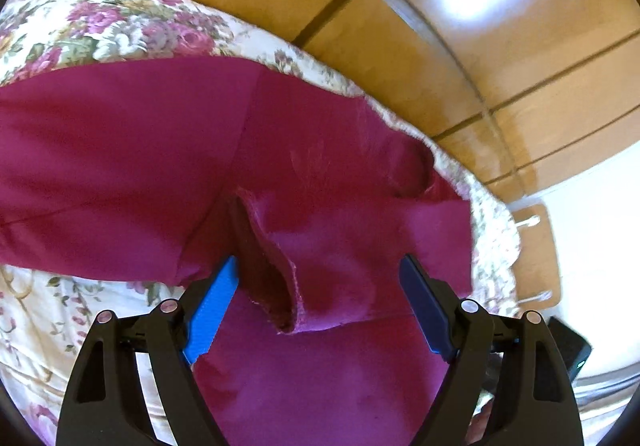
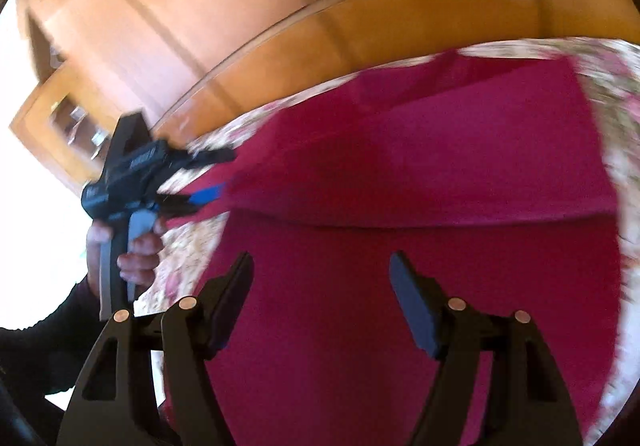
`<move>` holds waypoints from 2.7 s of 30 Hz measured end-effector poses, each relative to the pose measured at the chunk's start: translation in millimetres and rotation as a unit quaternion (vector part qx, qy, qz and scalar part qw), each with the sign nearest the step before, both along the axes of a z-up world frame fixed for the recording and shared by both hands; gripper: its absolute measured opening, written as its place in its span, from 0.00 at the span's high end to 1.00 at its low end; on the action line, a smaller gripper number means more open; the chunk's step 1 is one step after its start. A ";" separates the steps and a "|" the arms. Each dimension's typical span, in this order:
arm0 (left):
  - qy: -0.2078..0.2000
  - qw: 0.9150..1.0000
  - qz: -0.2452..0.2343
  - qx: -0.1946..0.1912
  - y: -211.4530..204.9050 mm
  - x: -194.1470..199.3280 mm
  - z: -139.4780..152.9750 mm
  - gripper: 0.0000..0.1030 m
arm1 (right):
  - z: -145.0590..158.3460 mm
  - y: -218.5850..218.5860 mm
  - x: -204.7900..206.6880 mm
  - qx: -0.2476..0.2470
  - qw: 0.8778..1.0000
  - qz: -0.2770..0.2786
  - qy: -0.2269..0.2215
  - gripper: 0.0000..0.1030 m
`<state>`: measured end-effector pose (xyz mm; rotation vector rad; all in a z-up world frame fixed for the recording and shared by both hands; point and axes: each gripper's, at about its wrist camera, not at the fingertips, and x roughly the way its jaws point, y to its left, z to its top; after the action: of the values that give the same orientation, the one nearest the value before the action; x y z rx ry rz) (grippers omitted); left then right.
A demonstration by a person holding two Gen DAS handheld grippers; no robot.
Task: Fold small clothes
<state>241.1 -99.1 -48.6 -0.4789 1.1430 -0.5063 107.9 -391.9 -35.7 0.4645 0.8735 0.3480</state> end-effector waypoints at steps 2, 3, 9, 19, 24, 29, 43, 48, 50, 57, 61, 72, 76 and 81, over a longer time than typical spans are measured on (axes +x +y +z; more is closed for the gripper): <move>0.002 1.000 -0.019 0.020 -13.3 0.0 -5.1 0.42 | 1.7 -18.0 -8.2 -0.006 1.000 -0.029 0.002 0.31; 0.003 0.999 -0.026 0.036 -21.1 -0.2 -8.6 0.49 | 2.7 -25.2 -9.1 -0.009 0.999 -0.039 0.001 0.31; -0.060 0.994 -0.028 0.083 -40.7 -3.0 5.3 0.91 | 15.9 -48.3 -4.4 -0.030 0.996 -0.080 -0.013 0.31; -0.243 0.958 -0.039 0.149 -56.9 -2.9 84.3 0.92 | -7.3 -51.4 62.7 -0.137 0.982 -0.128 0.017 0.32; -0.105 0.964 -0.005 0.245 -37.5 28.6 0.4 0.82 | -49.5 -54.8 60.9 -0.157 0.976 -0.146 0.048 0.34; -0.130 0.968 0.081 0.198 4.5 16.7 14.2 0.76 | -57.0 -49.9 51.7 -0.175 0.972 -0.154 0.019 0.30; -0.083 0.972 0.036 0.216 -42.1 53.9 0.2 0.76 | -59.1 -41.5 52.5 -0.209 0.965 -0.158 0.016 0.27; -0.104 0.966 0.066 0.227 -5.3 15.7 19.2 0.76 | -59.4 -40.2 52.5 -0.213 0.964 -0.160 0.015 0.27; -0.091 0.969 0.082 0.214 18.9 3.4 16.7 0.76 | -59.4 -39.9 52.1 -0.215 0.963 -0.160 0.015 0.27; -0.013 0.963 0.241 0.119 181.6 -57.4 2.4 0.76 | -58.9 -35.0 52.7 -0.232 0.959 -0.163 0.015 0.26; -0.010 0.936 0.335 0.108 265.4 -83.9 5.5 0.76 | -58.9 -32.0 53.6 -0.247 0.955 -0.166 0.016 0.24; 0.033 0.887 0.458 0.053 374.4 -77.8 -14.2 0.65 | -60.4 -28.7 54.3 -0.267 0.948 -0.172 0.019 0.22; 0.029 0.890 0.448 0.076 375.2 -59.2 -10.4 0.91 | -61.0 -29.1 54.9 -0.267 0.948 -0.172 0.019 0.22; -0.045 0.917 0.386 0.087 331.6 -49.8 27.0 0.91 | -61.4 -29.9 54.3 -0.264 0.949 -0.173 0.019 0.21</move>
<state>191.3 232.5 -21.5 -0.6932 0.8113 0.2603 162.1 -421.8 -97.1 0.1187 0.8635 -0.2198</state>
